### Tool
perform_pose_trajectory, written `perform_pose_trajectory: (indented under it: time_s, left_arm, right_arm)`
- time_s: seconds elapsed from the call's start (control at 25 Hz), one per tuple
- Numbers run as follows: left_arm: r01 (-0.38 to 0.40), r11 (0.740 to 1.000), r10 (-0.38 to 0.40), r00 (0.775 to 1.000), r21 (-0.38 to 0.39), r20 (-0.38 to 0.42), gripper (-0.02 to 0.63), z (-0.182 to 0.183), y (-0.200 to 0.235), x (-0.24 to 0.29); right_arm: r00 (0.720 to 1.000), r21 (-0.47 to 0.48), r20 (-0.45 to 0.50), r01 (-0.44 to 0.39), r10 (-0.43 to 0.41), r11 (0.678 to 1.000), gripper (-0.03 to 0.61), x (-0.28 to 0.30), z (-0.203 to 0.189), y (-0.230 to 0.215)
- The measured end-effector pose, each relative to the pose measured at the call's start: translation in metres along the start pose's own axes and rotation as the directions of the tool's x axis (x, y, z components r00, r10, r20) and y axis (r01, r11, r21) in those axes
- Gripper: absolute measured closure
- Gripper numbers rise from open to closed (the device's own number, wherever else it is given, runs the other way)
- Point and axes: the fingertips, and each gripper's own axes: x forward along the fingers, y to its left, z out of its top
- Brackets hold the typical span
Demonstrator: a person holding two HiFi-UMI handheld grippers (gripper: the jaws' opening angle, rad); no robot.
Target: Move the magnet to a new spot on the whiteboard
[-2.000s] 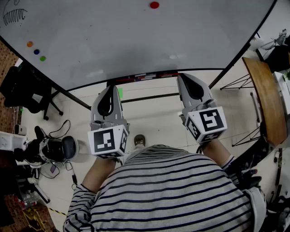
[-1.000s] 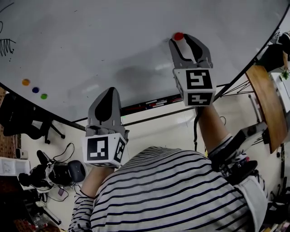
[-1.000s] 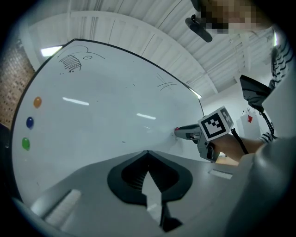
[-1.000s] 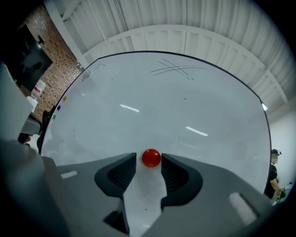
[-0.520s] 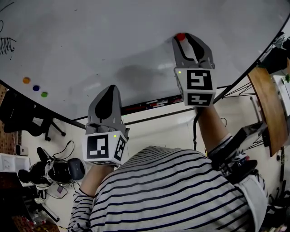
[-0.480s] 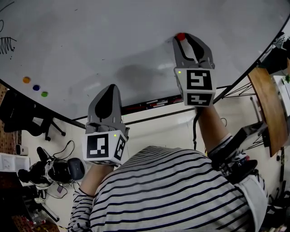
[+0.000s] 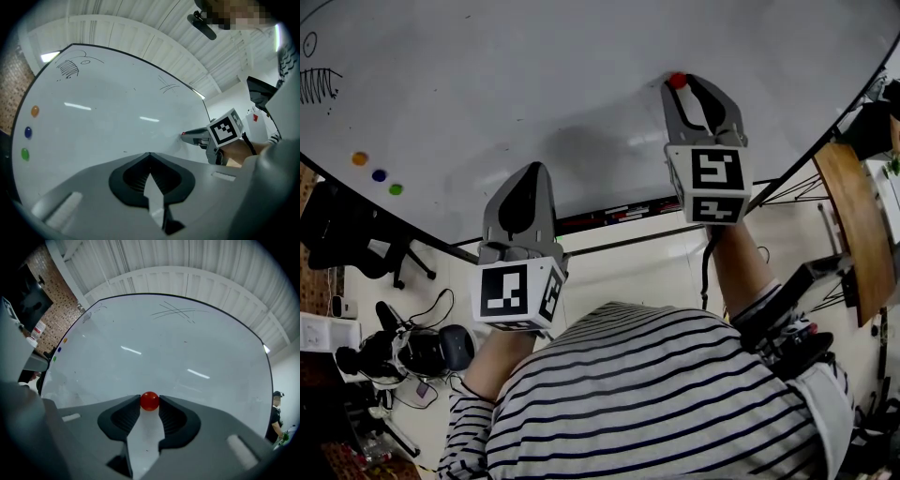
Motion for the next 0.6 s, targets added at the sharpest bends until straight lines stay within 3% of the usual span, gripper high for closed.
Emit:
perform_pose_trajectory:
  time_s: [0.32, 0.6]
  left_arm:
    - [0.033, 0.999, -0.033, 0.999, -0.004, 0.01, 0.597, 0.006, -0.006, -0.018]
    - [0.043, 0.999, -0.043, 0.999, -0.014, -0.001, 0.597, -0.011, -0.016, -0.012]
  right_arm:
    - [1.0, 0.034, -0.021, 0.001, 0.0, 0.999, 0.454, -0.051, 0.006, 0.014]
    - [0.998, 0.057, -0.066, -0.014, 0.018, 0.998, 0.454, -0.077, -0.022, 0.018]
